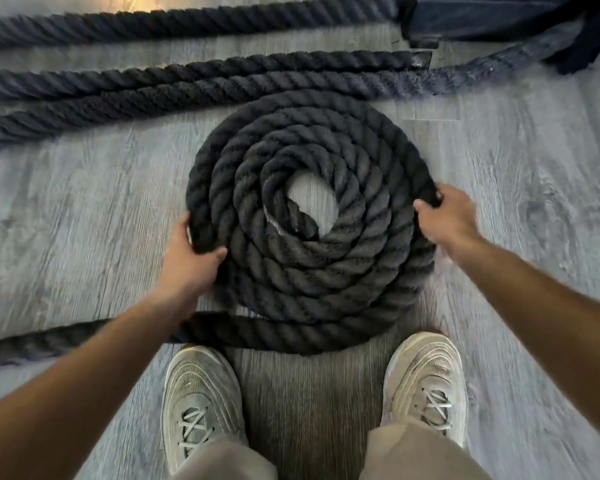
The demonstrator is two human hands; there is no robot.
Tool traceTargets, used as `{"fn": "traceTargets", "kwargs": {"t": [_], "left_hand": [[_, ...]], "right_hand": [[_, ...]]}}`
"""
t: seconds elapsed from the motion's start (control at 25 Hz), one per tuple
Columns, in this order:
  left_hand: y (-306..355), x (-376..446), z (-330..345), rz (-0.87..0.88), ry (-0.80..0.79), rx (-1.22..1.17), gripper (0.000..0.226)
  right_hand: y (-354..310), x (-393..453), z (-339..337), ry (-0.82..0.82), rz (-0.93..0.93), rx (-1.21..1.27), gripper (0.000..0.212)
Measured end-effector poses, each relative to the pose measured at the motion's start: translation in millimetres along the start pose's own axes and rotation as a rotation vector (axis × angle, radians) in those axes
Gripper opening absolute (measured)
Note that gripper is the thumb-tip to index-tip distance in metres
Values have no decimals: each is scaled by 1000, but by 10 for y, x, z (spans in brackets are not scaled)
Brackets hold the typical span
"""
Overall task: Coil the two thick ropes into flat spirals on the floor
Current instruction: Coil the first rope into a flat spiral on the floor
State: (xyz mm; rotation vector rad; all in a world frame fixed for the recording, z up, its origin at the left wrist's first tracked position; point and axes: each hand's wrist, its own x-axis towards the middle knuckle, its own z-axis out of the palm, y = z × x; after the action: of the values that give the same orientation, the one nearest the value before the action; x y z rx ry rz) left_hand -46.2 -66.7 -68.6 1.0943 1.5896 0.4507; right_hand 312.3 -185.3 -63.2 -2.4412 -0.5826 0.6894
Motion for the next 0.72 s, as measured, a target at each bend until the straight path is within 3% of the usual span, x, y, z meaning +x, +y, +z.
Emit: {"fn": "traceTargets", "kwargs": {"t": [0.12, 0.24, 0.36, 0.52, 0.72], "left_hand": [[-299, -429, 227, -43, -28, 137, 101], [-139, -347, 220, -94, 57, 212, 106], [201, 182, -131, -58, 172, 143, 85], [563, 786, -333, 21, 26, 166, 54], [512, 916, -274, 73, 17, 265, 66]], "right_hand": [[-338, 429, -39, 40, -4, -101, 47], [-441, 463, 48, 43, -3, -53, 43], [-103, -71, 124, 27, 26, 67, 52], [389, -1058, 279, -3, 228, 142, 71], [396, -849, 255, -22, 232, 57, 55]]}}
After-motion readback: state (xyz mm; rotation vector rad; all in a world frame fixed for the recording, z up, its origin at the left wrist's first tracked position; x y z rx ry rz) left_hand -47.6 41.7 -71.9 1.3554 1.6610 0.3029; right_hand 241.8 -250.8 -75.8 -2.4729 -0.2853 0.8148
